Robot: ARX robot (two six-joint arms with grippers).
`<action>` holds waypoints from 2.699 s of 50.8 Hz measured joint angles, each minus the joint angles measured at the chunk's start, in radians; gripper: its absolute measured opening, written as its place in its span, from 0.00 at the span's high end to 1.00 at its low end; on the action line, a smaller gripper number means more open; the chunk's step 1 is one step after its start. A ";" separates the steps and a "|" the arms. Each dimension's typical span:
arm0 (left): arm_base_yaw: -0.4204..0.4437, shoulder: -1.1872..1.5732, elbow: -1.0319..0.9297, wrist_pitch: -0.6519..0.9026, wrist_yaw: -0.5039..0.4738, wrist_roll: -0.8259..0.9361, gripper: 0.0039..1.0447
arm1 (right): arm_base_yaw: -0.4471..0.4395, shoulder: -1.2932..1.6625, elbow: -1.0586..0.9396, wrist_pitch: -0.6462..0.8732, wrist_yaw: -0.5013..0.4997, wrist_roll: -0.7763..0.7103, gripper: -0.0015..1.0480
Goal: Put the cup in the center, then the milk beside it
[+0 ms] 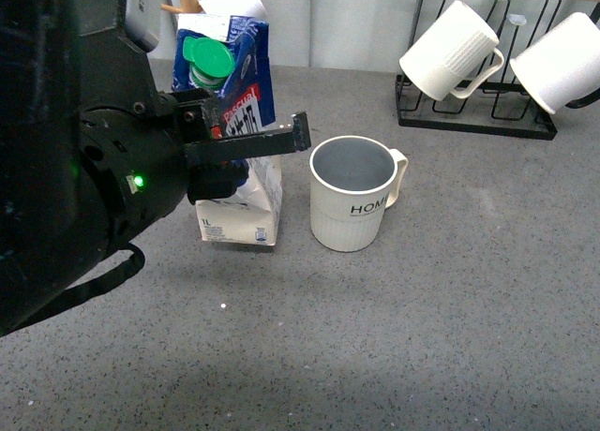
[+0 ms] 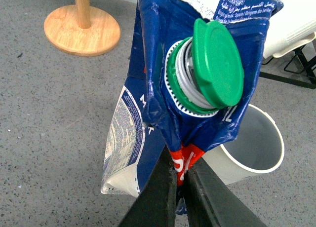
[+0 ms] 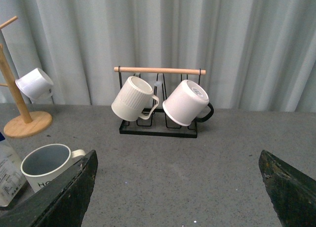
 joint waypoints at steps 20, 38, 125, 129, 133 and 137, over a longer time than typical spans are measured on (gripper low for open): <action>-0.026 0.057 0.004 0.022 -0.016 -0.037 0.97 | 0.000 0.000 0.000 0.000 0.000 0.000 0.09; -0.028 0.011 0.004 0.016 -0.034 -0.038 0.27 | 0.000 0.000 0.000 0.000 0.000 0.000 0.09; 0.439 -0.940 -0.505 -0.078 0.259 0.376 0.96 | 0.000 0.000 0.000 0.000 -0.001 0.000 0.09; 0.505 -1.015 -0.509 -0.143 0.340 0.377 0.96 | 0.000 0.000 0.000 0.000 -0.001 0.000 0.09; 0.534 -1.077 -0.510 -0.196 0.344 0.376 0.96 | 0.000 0.000 0.000 0.000 -0.001 0.000 0.09; 0.537 -1.127 -0.510 -0.240 0.349 0.376 0.96 | 0.000 0.000 0.000 0.000 -0.002 0.000 0.09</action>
